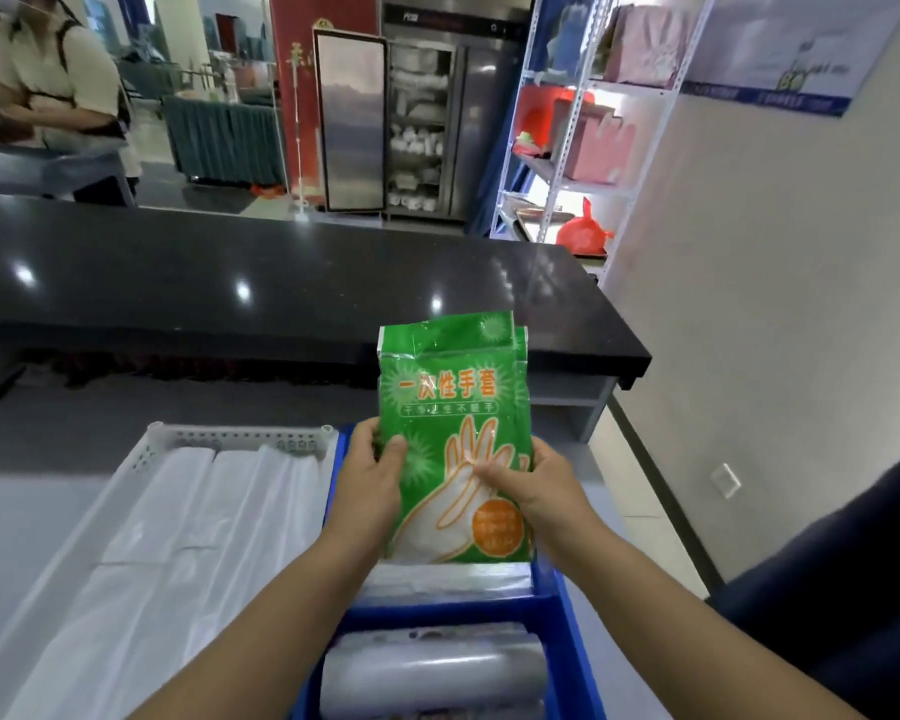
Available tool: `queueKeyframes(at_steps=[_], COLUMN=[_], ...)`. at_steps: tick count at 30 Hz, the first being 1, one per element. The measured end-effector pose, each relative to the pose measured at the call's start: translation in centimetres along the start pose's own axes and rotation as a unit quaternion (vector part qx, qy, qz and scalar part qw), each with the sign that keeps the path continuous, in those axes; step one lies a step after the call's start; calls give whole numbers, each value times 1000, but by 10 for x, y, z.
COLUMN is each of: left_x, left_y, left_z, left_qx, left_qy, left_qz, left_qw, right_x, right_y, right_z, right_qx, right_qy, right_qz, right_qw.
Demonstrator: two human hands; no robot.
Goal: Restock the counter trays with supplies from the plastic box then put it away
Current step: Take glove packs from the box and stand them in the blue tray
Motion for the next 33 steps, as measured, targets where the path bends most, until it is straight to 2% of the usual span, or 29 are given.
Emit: queueKeyframes(at_steps=[3,5,7,10,15,17,19,24,28,31,33], left_x=[36,59,76,84,98,103,107,109,109,106,99], left_y=[6,14,28,59,90,100,107,108,109,97,78], left_z=[2,13,19,8,-17,-21,-21,-20,-15,-15,-17], left_qx=[37,160,341,528,619,642,649,641,637,648,660], left_qy=[34,47,99,229,356,373,369,334,315,288,244], left_qz=[12,11,-3,-36,-54,-38,-11,-3,36,2,-54], left_qw=[999,986,935,817,698,669,666,691,702,705,708], right_x=[17,24,27,30,28,27,27,32,41,50,55], right_y=[20,33,42,45,44,41,37,27,27,39,51], right_z=[24,44,62,81,94,92,91,89,83,72,62], right_qx=[-90,-168,-246,-301,-376,-384,-393,-394,-405,-427,-465], right_qy=[-61,-104,-149,-200,-240,-236,-232,-224,-204,-185,-171], right_qz=[43,78,99,95,89,86,81,84,106,153,200], right_qw=[993,977,953,928,890,888,886,887,885,872,845])
Point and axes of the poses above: each hand's wrist, its own x-axis towards the middle knuckle, its own z-axis out of the back of the hand, y = z × x, the point moved 6 cm from there along x, towards the middle knuckle, and after that the axes turned 11 degrees about -x, right-handed, at the moved point
